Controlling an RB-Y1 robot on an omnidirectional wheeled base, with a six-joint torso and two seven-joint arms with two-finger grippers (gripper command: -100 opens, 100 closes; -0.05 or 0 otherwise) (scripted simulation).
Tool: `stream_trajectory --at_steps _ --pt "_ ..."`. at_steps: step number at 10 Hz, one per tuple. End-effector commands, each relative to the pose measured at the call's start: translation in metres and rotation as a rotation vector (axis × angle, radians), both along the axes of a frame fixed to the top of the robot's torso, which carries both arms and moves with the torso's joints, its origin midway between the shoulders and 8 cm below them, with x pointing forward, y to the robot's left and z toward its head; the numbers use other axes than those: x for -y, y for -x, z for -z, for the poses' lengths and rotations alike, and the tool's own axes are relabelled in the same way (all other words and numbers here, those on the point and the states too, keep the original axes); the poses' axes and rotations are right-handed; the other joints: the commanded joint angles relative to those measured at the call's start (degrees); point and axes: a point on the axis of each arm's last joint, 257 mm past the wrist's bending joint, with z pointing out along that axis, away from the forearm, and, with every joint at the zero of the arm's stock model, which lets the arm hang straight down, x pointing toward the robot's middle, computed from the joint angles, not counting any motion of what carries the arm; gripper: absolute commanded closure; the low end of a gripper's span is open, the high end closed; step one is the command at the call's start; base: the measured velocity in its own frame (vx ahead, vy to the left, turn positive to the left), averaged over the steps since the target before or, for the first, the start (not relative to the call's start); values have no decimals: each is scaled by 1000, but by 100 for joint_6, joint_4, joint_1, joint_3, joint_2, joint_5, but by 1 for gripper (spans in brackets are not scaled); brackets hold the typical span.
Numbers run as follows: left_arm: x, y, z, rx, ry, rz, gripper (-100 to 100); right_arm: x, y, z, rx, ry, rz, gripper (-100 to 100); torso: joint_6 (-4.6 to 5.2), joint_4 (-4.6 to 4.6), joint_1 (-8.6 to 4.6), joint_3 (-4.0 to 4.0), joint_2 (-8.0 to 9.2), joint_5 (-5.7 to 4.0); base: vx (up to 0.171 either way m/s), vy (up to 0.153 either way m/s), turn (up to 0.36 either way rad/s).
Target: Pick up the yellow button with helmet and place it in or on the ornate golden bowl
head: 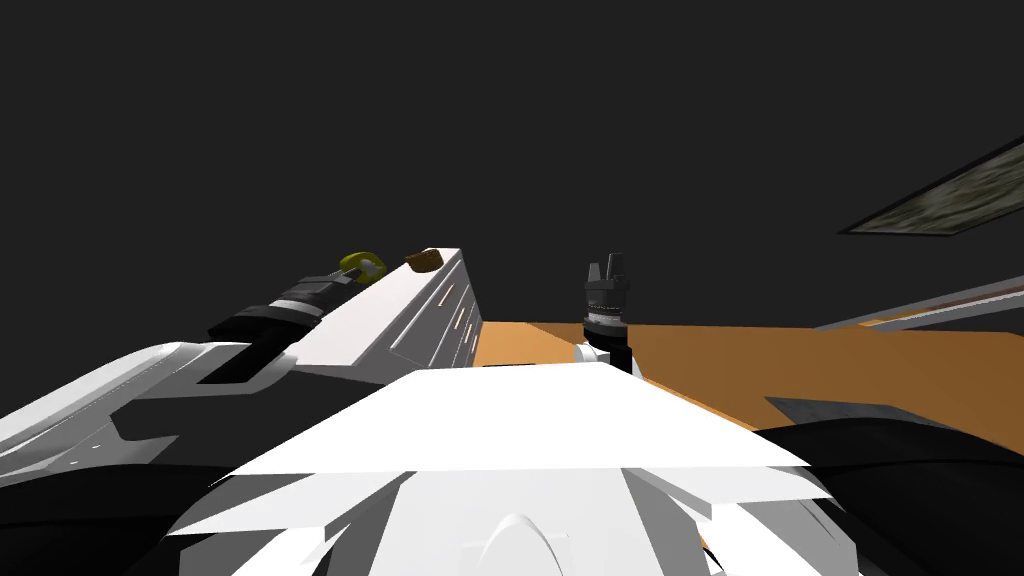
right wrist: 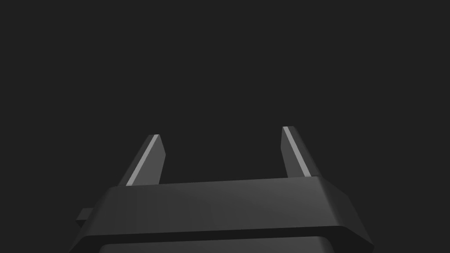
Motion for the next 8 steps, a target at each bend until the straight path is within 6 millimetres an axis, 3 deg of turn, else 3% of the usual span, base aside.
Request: stream_trajectory --at_steps 1,3,8 --pt "-5 -3 -15 10 -5 -13 100 0 0 0 0 0 0 0 0 0 0 0 0 0 184 -98 20" --pt "-6 -6 -34 15 -6 -14 100 0 0 0 0 0 0 0 1 -3 11 -1 3 4 148 -55 9" --pt "5 -14 -54 5 2 11 100 0 0 0 0 0 0 0 -1 1 48 12 26 11 126 0 8"
